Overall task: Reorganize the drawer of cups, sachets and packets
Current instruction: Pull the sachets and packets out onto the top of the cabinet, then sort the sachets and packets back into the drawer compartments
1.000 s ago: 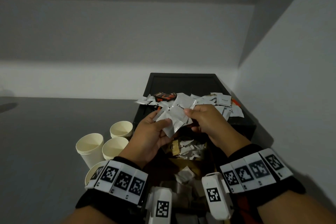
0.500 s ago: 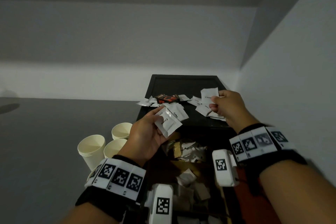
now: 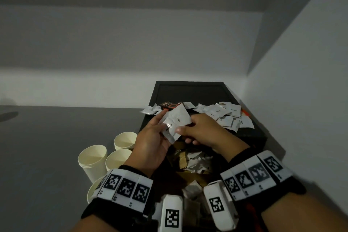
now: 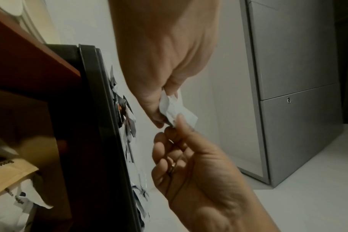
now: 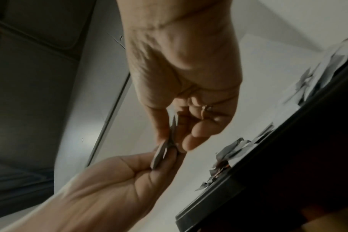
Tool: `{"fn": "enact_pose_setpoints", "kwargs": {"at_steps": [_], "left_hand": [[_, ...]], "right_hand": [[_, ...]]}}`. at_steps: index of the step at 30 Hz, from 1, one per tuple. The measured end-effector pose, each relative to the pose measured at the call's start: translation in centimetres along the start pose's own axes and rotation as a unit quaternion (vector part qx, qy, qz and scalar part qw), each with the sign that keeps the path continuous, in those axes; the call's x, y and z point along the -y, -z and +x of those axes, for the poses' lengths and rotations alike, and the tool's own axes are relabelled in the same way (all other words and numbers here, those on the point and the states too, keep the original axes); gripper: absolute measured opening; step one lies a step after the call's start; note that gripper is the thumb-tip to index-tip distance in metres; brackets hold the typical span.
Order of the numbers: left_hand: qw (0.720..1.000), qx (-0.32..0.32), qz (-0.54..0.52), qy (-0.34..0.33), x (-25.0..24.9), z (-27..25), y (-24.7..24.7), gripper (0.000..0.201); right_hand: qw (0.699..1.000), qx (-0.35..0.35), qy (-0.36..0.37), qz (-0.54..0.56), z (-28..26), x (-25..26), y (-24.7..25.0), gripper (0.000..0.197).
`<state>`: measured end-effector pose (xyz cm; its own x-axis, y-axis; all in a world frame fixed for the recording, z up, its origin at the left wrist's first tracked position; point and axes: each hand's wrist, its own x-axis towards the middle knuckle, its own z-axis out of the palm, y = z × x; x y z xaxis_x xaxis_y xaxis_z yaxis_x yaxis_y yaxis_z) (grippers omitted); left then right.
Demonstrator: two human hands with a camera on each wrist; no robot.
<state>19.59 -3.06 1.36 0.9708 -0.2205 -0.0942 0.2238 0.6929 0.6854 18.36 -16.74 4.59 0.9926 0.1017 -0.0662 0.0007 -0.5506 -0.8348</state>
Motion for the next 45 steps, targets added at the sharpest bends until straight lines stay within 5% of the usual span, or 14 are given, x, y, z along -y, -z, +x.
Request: {"fn": "enact_pose_setpoints", "kwargs": {"at_steps": [6,9,13,16,18,22,27,30,35,37,42,45], "left_hand": [[0.999,-0.013,-0.003,-0.032,-0.5,-0.2,0.4,0.04],[0.997,-0.056,0.008,-0.047,-0.6,-0.2,0.9,0.033],[0.988,-0.128,0.064,-0.057,-0.9,0.2,1.8,0.024],[0.983,-0.147,0.096,-0.053,-0.9,0.6,1.9,0.02],[0.981,-0.15,0.108,-0.056,-1.0,0.7,2.1,0.017],[0.963,-0.193,0.162,-0.094,-2.2,1.9,2.8,0.013],[0.885,-0.255,0.361,-0.15,-4.4,5.3,3.6,0.024],[0.803,-0.257,0.525,-0.12,-4.5,6.7,3.9,0.035],[0.664,-0.189,0.722,-0.037,-4.1,7.9,3.1,0.027],[0.623,-0.189,0.759,-0.019,-4.0,8.5,3.0,0.041],[0.645,-0.178,0.743,0.012,-3.5,10.0,2.6,0.071],[0.691,-0.153,0.706,0.026,-3.0,12.2,2.8,0.075]], "right_hand": [[0.995,-0.032,-0.015,0.092,0.3,-0.6,1.0,0.005],[0.977,-0.117,-0.034,0.175,1.5,-1.5,2.8,0.011],[0.921,-0.235,-0.124,0.285,3.9,-3.7,5.9,0.015],[0.906,-0.24,-0.214,0.276,5.1,-6.0,7.4,0.024],[0.908,-0.24,-0.249,0.236,5.6,-6.6,7.6,0.011],[0.917,-0.327,-0.14,0.183,5.5,-6.7,6.4,0.027],[0.955,-0.291,-0.054,0.019,5.3,-5.4,3.8,0.03],[0.973,-0.22,-0.029,-0.063,5.1,-4.6,1.9,0.032],[0.985,-0.146,-0.004,-0.09,6.0,-4.3,-0.2,0.045],[0.986,-0.138,-0.013,-0.088,6.4,-4.1,-0.5,0.05],[0.988,-0.132,-0.023,-0.073,7.4,-3.5,-0.7,0.056],[0.989,-0.124,-0.028,-0.07,8.3,-3.3,-0.8,0.06]]}}
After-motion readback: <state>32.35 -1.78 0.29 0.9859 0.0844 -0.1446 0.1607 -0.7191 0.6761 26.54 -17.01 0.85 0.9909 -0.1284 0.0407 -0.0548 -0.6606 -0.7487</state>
